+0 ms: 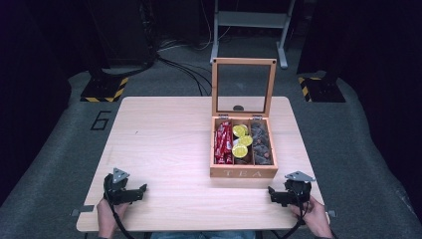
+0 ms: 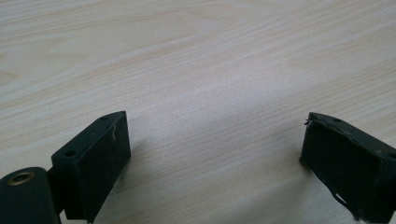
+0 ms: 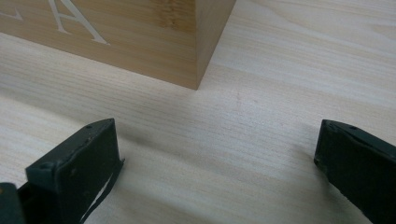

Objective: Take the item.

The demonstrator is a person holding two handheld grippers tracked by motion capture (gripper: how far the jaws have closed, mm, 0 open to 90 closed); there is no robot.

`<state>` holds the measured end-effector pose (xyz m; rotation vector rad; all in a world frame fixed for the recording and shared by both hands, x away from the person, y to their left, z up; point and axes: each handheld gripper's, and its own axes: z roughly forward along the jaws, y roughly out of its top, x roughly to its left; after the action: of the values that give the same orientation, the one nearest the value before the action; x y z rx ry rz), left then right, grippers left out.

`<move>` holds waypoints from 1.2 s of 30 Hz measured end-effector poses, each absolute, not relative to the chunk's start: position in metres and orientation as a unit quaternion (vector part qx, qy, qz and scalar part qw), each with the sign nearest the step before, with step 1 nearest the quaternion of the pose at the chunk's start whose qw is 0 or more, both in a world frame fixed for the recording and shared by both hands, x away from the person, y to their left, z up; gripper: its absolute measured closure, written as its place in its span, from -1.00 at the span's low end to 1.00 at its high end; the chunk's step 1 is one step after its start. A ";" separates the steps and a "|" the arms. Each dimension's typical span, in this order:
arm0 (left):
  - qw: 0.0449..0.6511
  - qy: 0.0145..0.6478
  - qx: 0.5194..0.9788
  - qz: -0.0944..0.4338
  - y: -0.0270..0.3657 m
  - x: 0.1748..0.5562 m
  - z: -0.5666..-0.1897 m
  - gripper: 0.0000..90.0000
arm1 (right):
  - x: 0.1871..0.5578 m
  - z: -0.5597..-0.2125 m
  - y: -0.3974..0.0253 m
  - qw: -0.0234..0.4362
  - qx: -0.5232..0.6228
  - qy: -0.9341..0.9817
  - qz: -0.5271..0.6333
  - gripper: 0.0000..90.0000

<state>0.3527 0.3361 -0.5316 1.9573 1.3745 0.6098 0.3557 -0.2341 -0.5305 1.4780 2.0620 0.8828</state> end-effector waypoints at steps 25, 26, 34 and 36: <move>0.319 0.535 0.750 0.221 0.334 0.356 -0.530 -0.97 | 0.368 -0.530 -0.270 0.195 0.465 0.796 0.334 -1.00; 0.319 0.535 0.750 0.221 0.334 0.356 -0.530 -0.98 | 0.368 -0.530 -0.270 0.195 0.465 0.796 0.334 -1.00; 0.344 0.517 0.754 0.213 0.329 0.359 -0.515 -1.00 | 0.372 -0.530 -0.275 0.194 0.461 0.798 0.336 -1.00; 0.348 0.513 0.757 0.208 0.326 0.360 -0.510 -1.00 | 0.373 -0.530 -0.275 0.194 0.461 0.798 0.335 -1.00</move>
<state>0.3605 0.3263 -0.5101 1.9616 1.3301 0.5381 0.3727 -0.2752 -0.5296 1.2925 2.2389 0.9401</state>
